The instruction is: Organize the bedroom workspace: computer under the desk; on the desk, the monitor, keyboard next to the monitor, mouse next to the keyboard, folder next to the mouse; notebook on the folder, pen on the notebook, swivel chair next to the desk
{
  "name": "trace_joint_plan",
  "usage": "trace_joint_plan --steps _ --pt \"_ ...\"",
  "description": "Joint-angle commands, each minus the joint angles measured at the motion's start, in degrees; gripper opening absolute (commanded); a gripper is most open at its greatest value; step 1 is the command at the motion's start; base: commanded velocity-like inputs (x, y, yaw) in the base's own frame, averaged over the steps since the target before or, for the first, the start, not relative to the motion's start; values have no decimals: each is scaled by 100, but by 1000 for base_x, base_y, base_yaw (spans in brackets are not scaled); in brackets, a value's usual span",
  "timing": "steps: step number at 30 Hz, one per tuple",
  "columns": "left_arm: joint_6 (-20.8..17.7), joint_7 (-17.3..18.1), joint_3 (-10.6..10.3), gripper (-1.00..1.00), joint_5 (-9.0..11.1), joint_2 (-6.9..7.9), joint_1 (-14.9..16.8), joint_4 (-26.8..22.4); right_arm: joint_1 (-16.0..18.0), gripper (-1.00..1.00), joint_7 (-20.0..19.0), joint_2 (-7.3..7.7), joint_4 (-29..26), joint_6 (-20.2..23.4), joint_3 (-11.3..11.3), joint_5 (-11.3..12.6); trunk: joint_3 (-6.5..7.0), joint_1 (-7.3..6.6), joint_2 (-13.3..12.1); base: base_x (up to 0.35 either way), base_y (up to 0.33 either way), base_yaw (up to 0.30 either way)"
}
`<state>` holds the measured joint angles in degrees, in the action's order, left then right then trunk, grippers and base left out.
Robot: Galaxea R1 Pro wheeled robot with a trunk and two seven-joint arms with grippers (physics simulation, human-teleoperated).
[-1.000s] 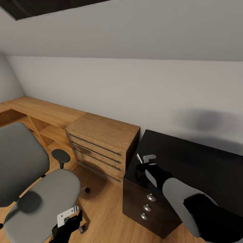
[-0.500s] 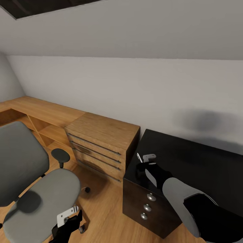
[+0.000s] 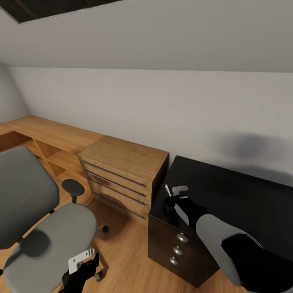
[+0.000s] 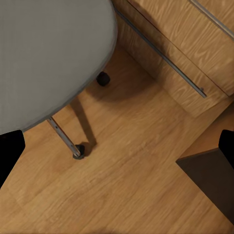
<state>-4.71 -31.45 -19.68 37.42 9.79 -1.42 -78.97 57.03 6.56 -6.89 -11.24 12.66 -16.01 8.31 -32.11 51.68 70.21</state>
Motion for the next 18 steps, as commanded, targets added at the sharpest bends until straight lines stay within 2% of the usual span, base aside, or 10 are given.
trace_joint_plan --steps 1,5,18 --pt "-21 -37 -10 100 19 5 1 -13 -2 -100 49 6 48 54 -65 19 -5 1 2 0 0 0" --pt "-21 -37 -10 100 19 5 1 -13 -3 -100 48 11 44 72 -61 33 -5 1 2 0 0 0" --pt "-13 -37 -9 100 19 12 1 -13 -1 -100 34 4 -7 757 -55 70 -5 1 2 0 0 0"
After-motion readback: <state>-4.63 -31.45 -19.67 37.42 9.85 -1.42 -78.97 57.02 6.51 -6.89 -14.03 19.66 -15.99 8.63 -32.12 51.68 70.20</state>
